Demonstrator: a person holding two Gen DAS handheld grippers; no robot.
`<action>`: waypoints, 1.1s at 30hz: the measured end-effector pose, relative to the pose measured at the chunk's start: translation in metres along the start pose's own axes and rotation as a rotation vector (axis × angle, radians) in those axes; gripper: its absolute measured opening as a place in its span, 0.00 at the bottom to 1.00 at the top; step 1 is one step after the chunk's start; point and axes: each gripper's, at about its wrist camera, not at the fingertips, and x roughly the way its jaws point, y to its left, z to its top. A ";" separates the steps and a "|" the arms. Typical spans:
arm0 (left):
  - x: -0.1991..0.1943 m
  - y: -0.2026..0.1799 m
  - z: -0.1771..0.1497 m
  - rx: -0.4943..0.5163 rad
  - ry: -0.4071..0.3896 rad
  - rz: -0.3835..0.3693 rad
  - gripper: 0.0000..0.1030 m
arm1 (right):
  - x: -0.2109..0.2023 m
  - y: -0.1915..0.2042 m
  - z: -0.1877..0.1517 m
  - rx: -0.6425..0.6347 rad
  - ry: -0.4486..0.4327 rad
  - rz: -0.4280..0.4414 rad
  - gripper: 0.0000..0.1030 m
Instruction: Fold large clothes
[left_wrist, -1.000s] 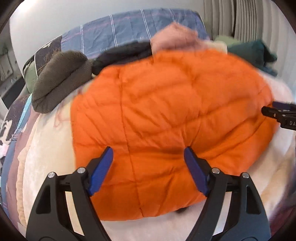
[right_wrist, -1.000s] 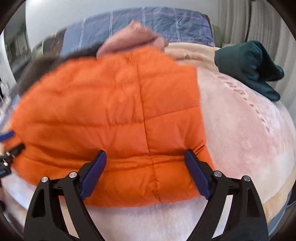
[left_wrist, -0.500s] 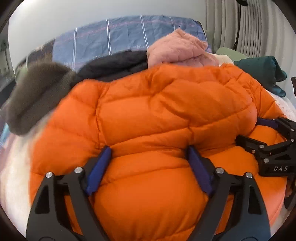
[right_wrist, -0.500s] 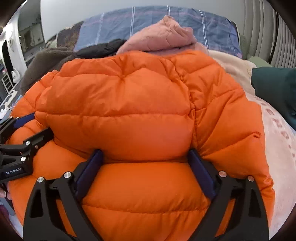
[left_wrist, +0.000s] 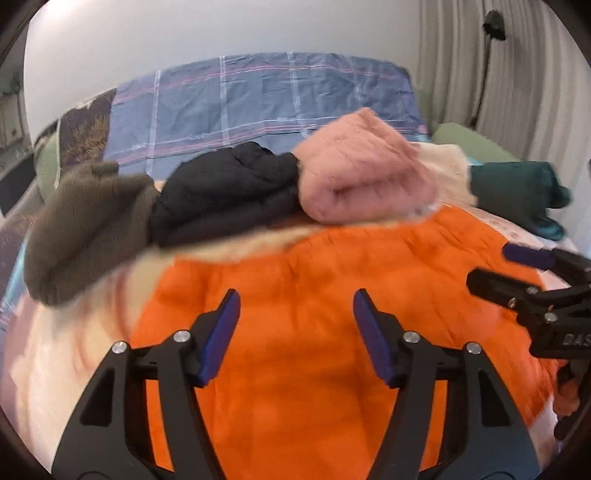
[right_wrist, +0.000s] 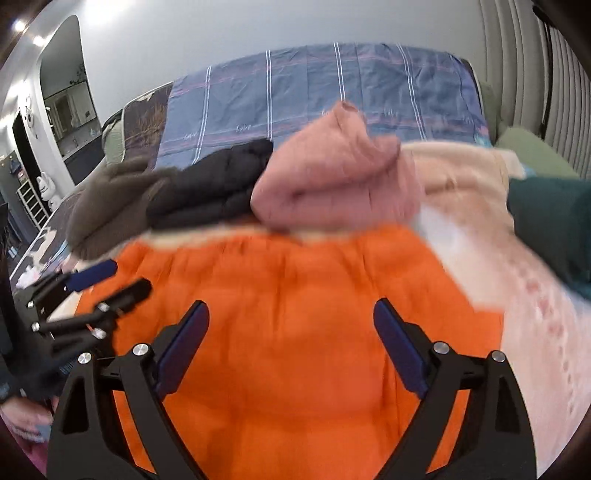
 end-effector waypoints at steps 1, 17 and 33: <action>0.017 0.001 0.009 -0.014 0.034 0.008 0.60 | 0.015 0.000 0.010 0.013 0.020 -0.006 0.88; 0.115 0.011 -0.005 -0.043 0.171 0.098 0.68 | 0.118 -0.021 -0.012 0.021 0.130 -0.118 0.92; -0.028 0.123 -0.016 -0.210 0.006 0.060 0.77 | 0.042 0.001 0.021 0.098 0.058 0.082 0.67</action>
